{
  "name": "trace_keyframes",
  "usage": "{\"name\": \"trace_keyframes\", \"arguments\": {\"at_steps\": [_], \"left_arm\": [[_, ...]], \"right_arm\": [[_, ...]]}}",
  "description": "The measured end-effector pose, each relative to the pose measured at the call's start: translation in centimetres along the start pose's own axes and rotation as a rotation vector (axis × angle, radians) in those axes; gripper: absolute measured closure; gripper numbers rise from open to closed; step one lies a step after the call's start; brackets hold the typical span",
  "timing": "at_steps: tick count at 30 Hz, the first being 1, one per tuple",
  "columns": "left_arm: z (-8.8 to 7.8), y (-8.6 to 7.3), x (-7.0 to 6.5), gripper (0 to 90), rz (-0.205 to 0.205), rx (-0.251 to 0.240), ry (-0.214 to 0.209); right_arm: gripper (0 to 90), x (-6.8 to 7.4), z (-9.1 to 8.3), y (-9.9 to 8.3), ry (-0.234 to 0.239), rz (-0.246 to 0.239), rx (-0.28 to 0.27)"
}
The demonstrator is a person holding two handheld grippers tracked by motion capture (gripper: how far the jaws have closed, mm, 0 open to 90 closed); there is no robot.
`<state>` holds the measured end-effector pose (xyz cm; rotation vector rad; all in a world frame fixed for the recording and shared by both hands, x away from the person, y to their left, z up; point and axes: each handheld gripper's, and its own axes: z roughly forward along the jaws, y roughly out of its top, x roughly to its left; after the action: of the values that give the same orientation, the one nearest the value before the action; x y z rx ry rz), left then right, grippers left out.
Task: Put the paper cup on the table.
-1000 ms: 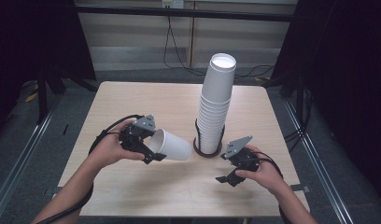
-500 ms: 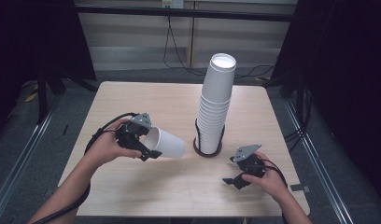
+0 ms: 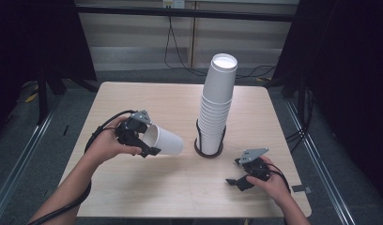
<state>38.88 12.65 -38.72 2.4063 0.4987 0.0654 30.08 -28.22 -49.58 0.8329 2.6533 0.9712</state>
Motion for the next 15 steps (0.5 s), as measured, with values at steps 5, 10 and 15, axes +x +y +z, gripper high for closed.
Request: {"name": "trace_keyframes", "arguments": {"at_steps": [5, 10, 15], "left_arm": [[0.1, -0.1, 0.4, 11.1, -0.006, 0.015, 0.010], [0.3, -0.1, 0.7, 10.9, -0.019, 0.035, 0.018], [0.5, 0.0, 1.2, 10.9, -0.023, 0.062, 0.027]], "right_arm": [[10.3, 0.1, -0.1, -0.4, -0.012, 0.015, -0.027], [9.8, 0.3, 0.0, -0.7, -0.024, 0.027, -0.054], [9.6, 0.4, 0.0, -1.0, -0.036, 0.037, -0.081]]}}
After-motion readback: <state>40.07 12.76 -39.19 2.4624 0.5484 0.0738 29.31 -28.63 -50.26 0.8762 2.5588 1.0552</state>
